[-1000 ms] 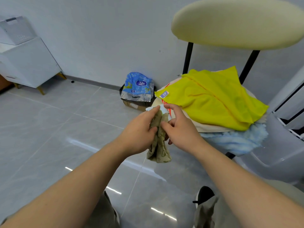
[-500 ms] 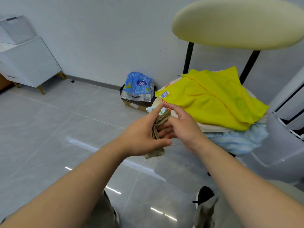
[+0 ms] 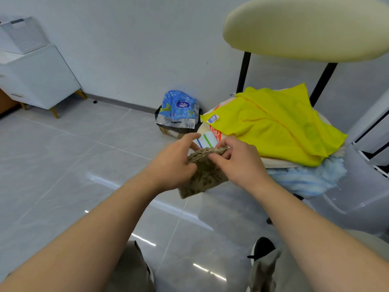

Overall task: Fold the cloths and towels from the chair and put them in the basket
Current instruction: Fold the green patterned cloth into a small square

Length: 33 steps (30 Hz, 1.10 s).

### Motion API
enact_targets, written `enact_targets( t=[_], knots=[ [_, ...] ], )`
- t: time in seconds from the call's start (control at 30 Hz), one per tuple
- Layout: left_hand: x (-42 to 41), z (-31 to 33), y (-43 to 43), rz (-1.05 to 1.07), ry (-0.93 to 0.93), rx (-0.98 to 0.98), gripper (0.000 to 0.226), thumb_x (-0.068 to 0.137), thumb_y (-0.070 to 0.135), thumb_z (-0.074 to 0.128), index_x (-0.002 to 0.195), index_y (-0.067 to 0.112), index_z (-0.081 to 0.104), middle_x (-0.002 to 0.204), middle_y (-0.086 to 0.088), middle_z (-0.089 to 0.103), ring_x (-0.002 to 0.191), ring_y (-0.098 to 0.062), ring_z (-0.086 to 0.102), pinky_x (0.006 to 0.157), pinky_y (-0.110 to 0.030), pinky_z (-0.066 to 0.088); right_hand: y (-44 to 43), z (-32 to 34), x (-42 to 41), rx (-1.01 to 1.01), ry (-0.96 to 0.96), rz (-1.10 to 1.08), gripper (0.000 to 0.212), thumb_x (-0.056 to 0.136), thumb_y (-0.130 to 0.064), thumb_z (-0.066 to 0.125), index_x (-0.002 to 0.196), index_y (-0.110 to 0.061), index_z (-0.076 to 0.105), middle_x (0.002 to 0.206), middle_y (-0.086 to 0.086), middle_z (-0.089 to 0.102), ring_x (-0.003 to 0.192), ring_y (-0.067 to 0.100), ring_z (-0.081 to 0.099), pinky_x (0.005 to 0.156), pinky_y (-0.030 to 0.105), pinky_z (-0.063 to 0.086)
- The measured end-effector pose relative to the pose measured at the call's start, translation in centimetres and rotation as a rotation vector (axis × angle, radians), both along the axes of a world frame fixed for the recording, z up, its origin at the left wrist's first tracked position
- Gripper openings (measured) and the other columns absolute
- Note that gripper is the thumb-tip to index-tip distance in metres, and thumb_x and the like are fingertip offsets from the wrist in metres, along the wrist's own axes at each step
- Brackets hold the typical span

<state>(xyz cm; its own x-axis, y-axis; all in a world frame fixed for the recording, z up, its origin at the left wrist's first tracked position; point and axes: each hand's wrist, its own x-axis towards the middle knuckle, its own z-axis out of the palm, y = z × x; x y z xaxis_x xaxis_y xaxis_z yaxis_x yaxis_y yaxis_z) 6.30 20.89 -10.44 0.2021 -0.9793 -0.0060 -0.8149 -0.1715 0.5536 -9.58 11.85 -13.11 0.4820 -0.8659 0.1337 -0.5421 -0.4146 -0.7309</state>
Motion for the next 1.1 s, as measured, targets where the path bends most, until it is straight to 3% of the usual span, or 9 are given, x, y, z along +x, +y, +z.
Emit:
enact_targets(
  t=[0.1,0.17,0.27,0.4,0.47,0.6,0.67,0.9,1.1],
  knots=[
    [1.4,0.1,0.1,0.057,-0.112,-0.066,0.039,0.087,0.012,0.054,0.122,0.028,0.061,0.098,0.009,0.064,0.087,-0.014,0.057,0.078,-0.031,0.046,-0.8,0.1,-0.5,-0.045,0.049,0.033,0.021,0.080,-0.041,0.079,0.087,-0.029,0.063,0.072,-0.012,0.054,0.066,0.003,0.050,0.059,0.023,0.037],
    [2.2,0.1,0.2,0.054,-0.190,-0.096,0.027,0.091,0.016,0.055,0.112,0.028,0.065,0.083,0.013,0.056,0.094,-0.017,0.053,0.078,-0.032,0.043,-1.2,0.2,-0.6,-0.031,0.059,0.070,0.023,0.079,-0.041,0.080,0.086,-0.031,0.061,0.087,-0.009,0.049,0.073,0.001,0.047,0.061,0.012,0.032],
    [2.8,0.4,0.2,0.088,-0.113,-0.114,0.018,0.096,0.025,0.058,0.110,0.030,0.067,0.085,0.014,0.059,0.094,-0.013,0.055,0.079,-0.031,0.045,-1.6,0.4,-0.7,0.097,-0.043,0.094,0.022,0.081,-0.036,0.080,0.082,-0.027,0.059,0.093,-0.002,0.064,0.078,0.009,0.058,0.064,0.018,0.042],
    [3.0,0.7,0.0,0.239,0.209,-0.198,0.005,0.093,0.033,0.066,0.091,0.030,0.069,0.083,0.014,0.068,0.078,-0.003,0.062,0.071,-0.025,0.049,-1.3,1.0,-0.6,0.356,-0.313,0.094,0.014,0.090,-0.024,0.073,0.095,-0.015,0.063,0.085,0.008,0.076,0.076,0.026,0.069,0.070,0.036,0.055],
    [2.6,0.8,0.0,0.323,0.429,-0.215,0.011,0.089,0.035,0.071,0.086,0.025,0.069,0.078,0.008,0.069,0.069,-0.004,0.063,0.065,-0.024,0.051,-1.1,1.0,-0.4,0.425,-0.423,0.061,0.010,0.093,-0.021,0.070,0.100,-0.014,0.066,0.087,0.006,0.077,0.084,0.023,0.073,0.080,0.040,0.058],
    [2.0,1.3,0.2,0.272,1.004,-0.065,0.034,0.077,0.023,0.077,0.106,0.007,0.068,0.096,-0.008,0.076,0.089,-0.020,0.073,0.075,-0.032,0.058,-1.0,1.1,-0.1,0.527,-0.593,-0.020,0.004,0.096,-0.017,0.065,0.095,-0.016,0.069,0.089,0.003,0.077,0.084,0.015,0.071,0.082,0.038,0.058],
    [1.8,1.3,0.3,0.246,1.141,0.041,0.037,0.079,0.013,0.073,0.114,0.000,0.066,0.107,-0.014,0.074,0.099,-0.026,0.072,0.082,-0.033,0.060,-1.1,1.0,0.0,0.525,-0.624,-0.049,0.005,0.097,-0.017,0.064,0.094,-0.016,0.068,0.087,0.002,0.076,0.083,0.013,0.071,0.079,0.036,0.058],
    [1.3,0.7,-0.3,0.393,1.158,-0.019,0.033,0.093,0.018,0.066,0.119,-0.002,0.064,0.101,-0.016,0.075,0.086,-0.024,0.074,0.072,-0.033,0.061,-1.0,1.1,0.0,0.851,-0.682,0.038,0.026,0.090,-0.015,0.070,0.113,-0.004,0.069,0.104,0.012,0.076,0.094,0.023,0.074,0.078,0.035,0.061],
    [2.6,1.8,0.4,0.196,0.990,0.244,0.045,0.075,0.028,0.081,0.113,0.010,0.068,0.107,-0.011,0.074,0.096,-0.025,0.072,0.079,-0.037,0.059,-1.3,0.9,-0.5,0.650,-0.539,0.080,0.025,0.085,-0.008,0.076,0.109,-0.007,0.070,0.098,0.006,0.078,0.090,0.020,0.075,0.075,0.031,0.060]
  ],
)
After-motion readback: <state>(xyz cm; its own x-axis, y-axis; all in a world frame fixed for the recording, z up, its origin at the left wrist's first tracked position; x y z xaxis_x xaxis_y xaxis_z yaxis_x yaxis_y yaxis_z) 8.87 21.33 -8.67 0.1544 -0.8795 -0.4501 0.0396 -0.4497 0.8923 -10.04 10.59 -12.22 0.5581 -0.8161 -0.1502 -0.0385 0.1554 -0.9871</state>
